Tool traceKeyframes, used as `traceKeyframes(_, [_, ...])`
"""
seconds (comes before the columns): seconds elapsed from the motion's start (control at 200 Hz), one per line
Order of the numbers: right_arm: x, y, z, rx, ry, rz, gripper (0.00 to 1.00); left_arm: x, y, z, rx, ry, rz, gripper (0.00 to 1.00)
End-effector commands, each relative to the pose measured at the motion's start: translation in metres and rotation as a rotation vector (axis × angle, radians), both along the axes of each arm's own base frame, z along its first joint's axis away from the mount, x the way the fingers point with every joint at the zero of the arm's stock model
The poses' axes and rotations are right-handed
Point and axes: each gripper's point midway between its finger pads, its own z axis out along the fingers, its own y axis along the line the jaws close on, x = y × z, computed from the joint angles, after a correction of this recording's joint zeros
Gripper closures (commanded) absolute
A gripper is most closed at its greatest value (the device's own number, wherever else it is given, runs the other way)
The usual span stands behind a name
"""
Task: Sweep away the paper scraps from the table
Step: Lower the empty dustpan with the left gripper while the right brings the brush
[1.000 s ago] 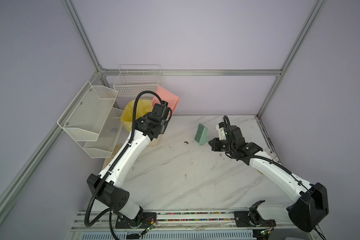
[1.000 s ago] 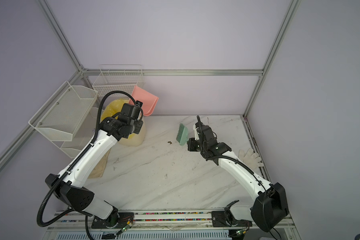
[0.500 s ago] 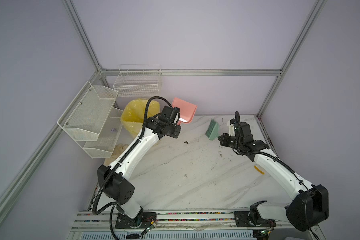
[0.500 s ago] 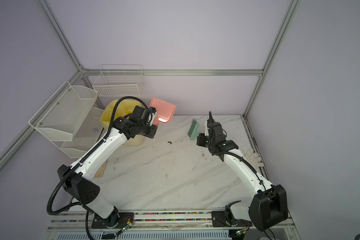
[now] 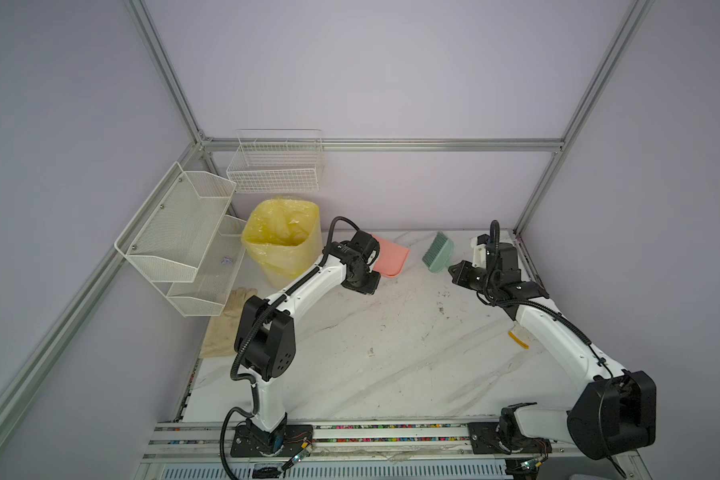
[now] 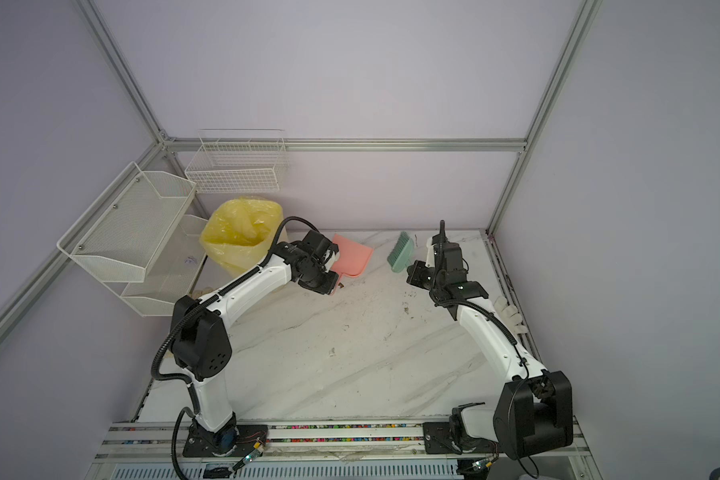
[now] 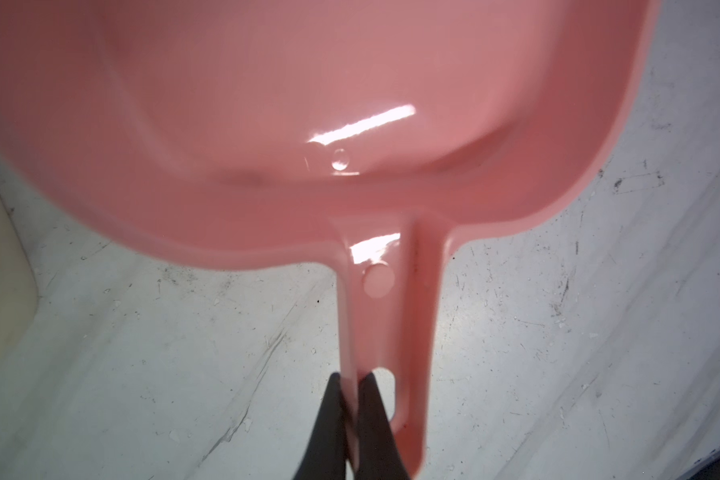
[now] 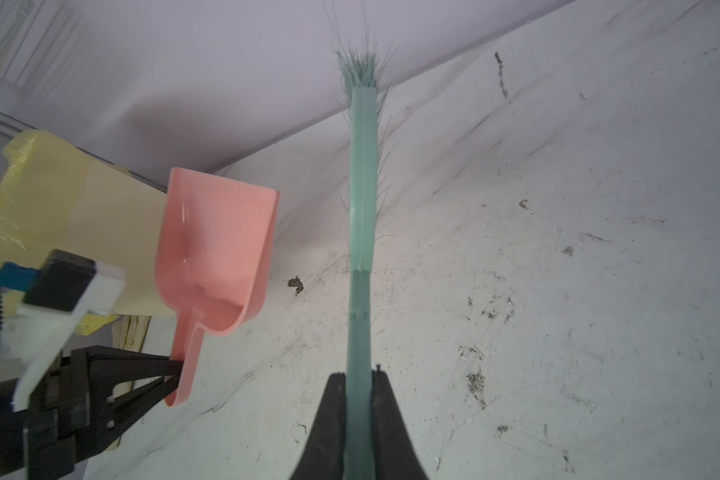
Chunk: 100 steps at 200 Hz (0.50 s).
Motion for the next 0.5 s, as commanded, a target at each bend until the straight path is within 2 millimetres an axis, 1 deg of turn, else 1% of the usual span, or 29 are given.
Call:
traceKeyframes(0.0, [0.008, 0.007, 0.012, 0.069, -0.057, 0.018, 1.00, -0.006, 0.000, -0.014, 0.007, 0.040, -0.004, 1.00])
traceKeyframes(0.13, [0.009, 0.016, 0.004, 0.111, -0.049, 0.049, 1.00, -0.002, 0.004, -0.031, 0.059, 0.047, 0.007, 1.00])
traceKeyframes(0.15, [0.009, 0.016, 0.002, 0.116, -0.047, 0.051, 1.00, -0.002, 0.004, -0.034, 0.072, 0.045, -0.021, 1.00])
traceKeyframes(0.305, [0.007, 0.022, -0.010, 0.156, -0.033, 0.066, 1.00, -0.003, -0.001, -0.052, 0.081, 0.079, -0.072, 1.00])
traceKeyframes(0.41, [0.007, 0.029, -0.013, 0.200, -0.037, 0.096, 1.00, -0.006, -0.008, -0.062, 0.067, 0.091, -0.152, 1.00])
traceKeyframes(0.495, [0.007, 0.033, -0.015, 0.229, -0.036, 0.111, 1.00, -0.005, -0.008, -0.070, 0.082, 0.095, -0.192, 0.98])
